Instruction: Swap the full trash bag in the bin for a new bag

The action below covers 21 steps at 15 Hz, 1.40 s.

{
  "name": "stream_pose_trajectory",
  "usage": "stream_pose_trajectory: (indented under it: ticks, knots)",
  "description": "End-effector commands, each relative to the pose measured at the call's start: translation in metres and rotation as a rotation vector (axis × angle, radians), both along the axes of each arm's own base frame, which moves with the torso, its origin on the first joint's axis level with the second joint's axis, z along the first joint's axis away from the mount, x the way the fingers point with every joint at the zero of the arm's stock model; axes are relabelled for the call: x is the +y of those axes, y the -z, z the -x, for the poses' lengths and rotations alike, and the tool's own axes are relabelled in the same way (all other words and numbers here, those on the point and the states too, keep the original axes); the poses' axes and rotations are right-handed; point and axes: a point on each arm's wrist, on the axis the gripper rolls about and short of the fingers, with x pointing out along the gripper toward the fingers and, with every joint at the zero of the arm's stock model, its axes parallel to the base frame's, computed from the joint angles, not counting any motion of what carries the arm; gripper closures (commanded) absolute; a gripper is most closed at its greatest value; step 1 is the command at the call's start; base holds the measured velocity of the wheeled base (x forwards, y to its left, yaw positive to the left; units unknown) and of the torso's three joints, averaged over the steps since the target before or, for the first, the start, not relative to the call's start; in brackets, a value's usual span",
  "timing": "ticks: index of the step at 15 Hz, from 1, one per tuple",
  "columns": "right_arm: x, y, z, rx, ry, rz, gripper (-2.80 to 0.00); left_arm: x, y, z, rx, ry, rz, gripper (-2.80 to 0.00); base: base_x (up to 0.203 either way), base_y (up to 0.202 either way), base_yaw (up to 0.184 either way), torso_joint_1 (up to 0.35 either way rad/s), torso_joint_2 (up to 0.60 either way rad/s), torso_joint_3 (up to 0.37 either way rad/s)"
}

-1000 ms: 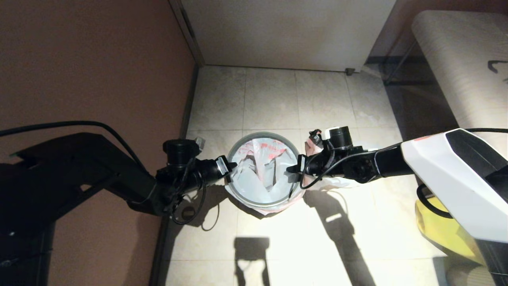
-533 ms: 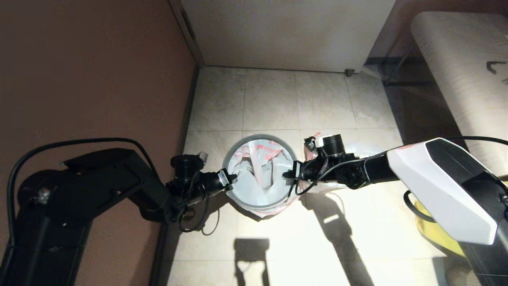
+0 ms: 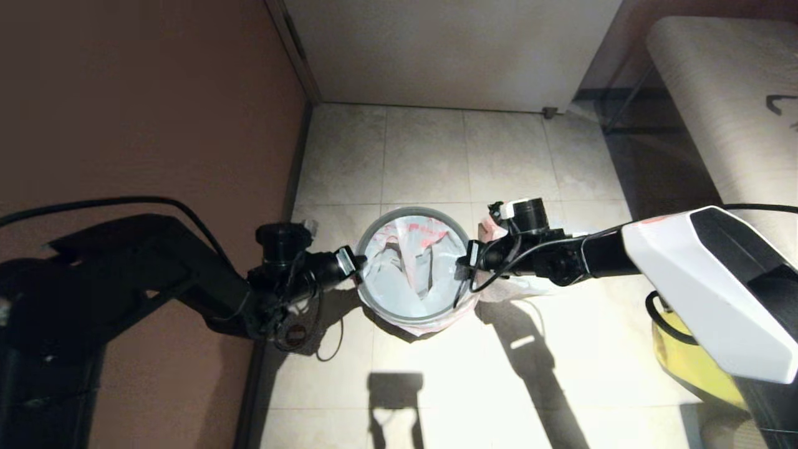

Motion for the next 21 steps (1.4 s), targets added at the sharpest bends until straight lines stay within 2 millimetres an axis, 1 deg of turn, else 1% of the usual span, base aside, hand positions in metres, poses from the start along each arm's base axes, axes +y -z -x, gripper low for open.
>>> stream_pose_trajectory:
  ticks: [1,3,4,5,6,7,8,10,12,15,16,17,19,21]
  knots:
    - [-0.001,-0.075,0.032,-0.122,0.027,-0.028,0.0,-0.009,-0.092,0.037,-0.2,0.034,0.038,0.0,0.0,0.0,0.0,0.0,0.0,0.0]
    - [-0.01,-0.129,0.068,-0.223,0.08,0.007,0.0,-0.012,-0.145,0.078,-0.293,0.019,0.002,0.0,0.0,0.0,0.0,0.0,0.0,0.0]
    - [-0.017,-0.15,0.087,-0.263,0.118,0.042,0.0,-0.012,-0.166,0.101,-0.324,-0.005,-0.032,0.0,0.0,0.0,0.0,0.0,0.0,0.0]
    - [-0.027,-0.168,0.106,-0.291,0.156,0.074,0.0,-0.01,-0.181,0.123,-0.355,-0.045,-0.077,0.0,0.0,0.0,0.0,0.0,0.0,0.0]
    - [-0.037,-0.183,0.125,-0.311,0.204,0.114,0.0,-0.006,-0.192,0.143,-0.382,-0.091,-0.125,0.0,0.0,0.0,0.0,0.0,0.0,0.0]
    - [-0.048,-0.193,0.144,-0.33,0.263,0.16,0.0,-0.001,-0.198,0.162,-0.385,-0.126,-0.173,0.0,0.0,0.0,0.0,0.0,0.0,0.0]
    - [-0.059,-0.196,0.162,-0.338,0.311,0.209,0.0,0.007,-0.2,0.178,-0.374,-0.153,-0.24,0.0,0.0,0.0,0.0,0.0,0.0,0.0]
    - [-0.083,-0.187,0.197,-0.316,0.355,0.301,0.0,0.02,-0.201,0.205,-0.352,-0.256,-0.394,0.0,0.0,0.0,0.0,0.0,0.0,0.0]
    - [-0.109,-0.181,0.235,-0.316,0.401,0.359,0.0,0.026,-0.206,0.231,-0.37,-0.324,-0.431,0.0,0.0,0.0,0.0,0.0,0.0,0.0]
    - [-0.138,-0.181,0.285,-0.355,0.466,0.373,0.0,0.05,-0.185,0.263,-0.367,-0.378,-0.534,0.0,0.0,0.0,0.0,0.0,0.0,0.0]
    - [-0.146,-0.179,0.298,-0.364,0.483,0.373,0.0,0.057,-0.179,0.271,-0.372,-0.392,-0.568,0.0,0.0,0.0,0.0,0.0,0.0,0.0]
    - [-0.153,-0.177,0.309,-0.372,0.501,0.372,0.0,0.063,-0.177,0.275,-0.378,-0.42,-0.581,0.0,0.0,0.0,0.0,0.0,0.0,0.0]
    - [-0.168,-0.178,0.336,-0.41,0.548,0.35,0.0,0.077,-0.18,0.279,-0.414,-0.528,-0.575,0.0,0.0,0.0,0.0,0.0,0.0,0.0]
    - [-0.179,-0.166,0.356,-0.413,0.582,0.351,0.0,0.091,-0.187,0.29,-0.462,-0.624,-0.553,0.0,0.0,0.0,0.0,0.0,0.0,0.0]
